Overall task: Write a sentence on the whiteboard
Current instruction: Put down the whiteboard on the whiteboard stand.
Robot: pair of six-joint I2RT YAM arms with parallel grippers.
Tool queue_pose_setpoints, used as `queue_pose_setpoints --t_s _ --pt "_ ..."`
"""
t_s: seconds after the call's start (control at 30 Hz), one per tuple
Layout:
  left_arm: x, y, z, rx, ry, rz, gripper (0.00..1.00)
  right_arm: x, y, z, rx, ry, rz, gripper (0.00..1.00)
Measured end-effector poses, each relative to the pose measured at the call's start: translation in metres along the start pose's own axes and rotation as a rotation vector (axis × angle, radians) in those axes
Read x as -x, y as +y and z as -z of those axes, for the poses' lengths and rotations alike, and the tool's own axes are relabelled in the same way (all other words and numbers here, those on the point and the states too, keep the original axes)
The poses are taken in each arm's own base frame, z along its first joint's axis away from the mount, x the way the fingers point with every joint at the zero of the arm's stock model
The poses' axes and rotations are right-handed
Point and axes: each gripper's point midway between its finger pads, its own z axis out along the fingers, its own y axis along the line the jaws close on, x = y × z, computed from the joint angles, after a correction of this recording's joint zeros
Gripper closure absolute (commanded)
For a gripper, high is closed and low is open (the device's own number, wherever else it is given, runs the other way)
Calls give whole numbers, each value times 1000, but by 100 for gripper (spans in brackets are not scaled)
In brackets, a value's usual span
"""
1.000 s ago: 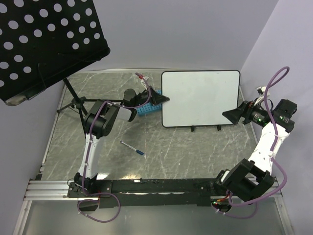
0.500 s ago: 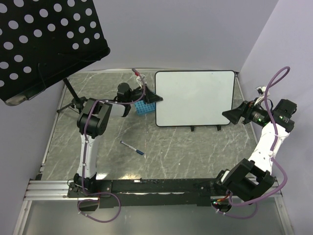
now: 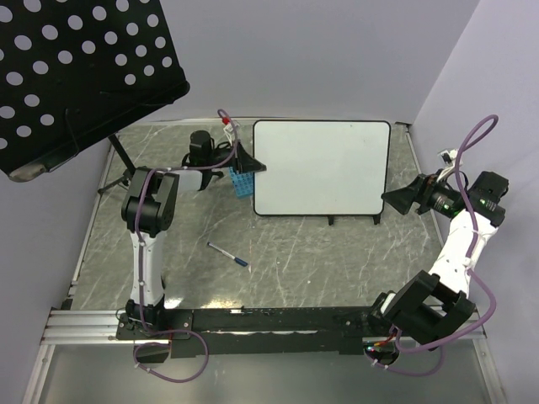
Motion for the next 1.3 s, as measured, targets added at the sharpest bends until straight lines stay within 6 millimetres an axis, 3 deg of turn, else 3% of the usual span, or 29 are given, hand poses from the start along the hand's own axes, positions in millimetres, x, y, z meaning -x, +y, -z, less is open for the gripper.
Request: queue_pose_setpoints --t_s 0.17,0.43,0.67,0.77,0.9,1.17,1.3 --pt "1 -14 -14 -36 -6 -50 99 -2 -1 -1 3 4 -8 0" --pt "-7 -43 -54 -85 -40 -132 99 -3 -1 -1 3 5 -2 0" --pt "-13 -57 -82 -87 -55 -177 97 -5 -2 -1 5 7 3 0" --pt "-14 -56 -85 -82 -60 -177 92 -5 -2 -1 6 8 8 0" --pt "-15 -52 -86 -75 -63 -167 80 -6 -2 -1 6 9 14 0" --pt "-27 -21 -79 -17 -52 -120 64 -6 -1 -1 10 9 16 0" --pt "-26 -18 -77 -12 -55 -135 55 -6 0 -1 11 9 15 0"
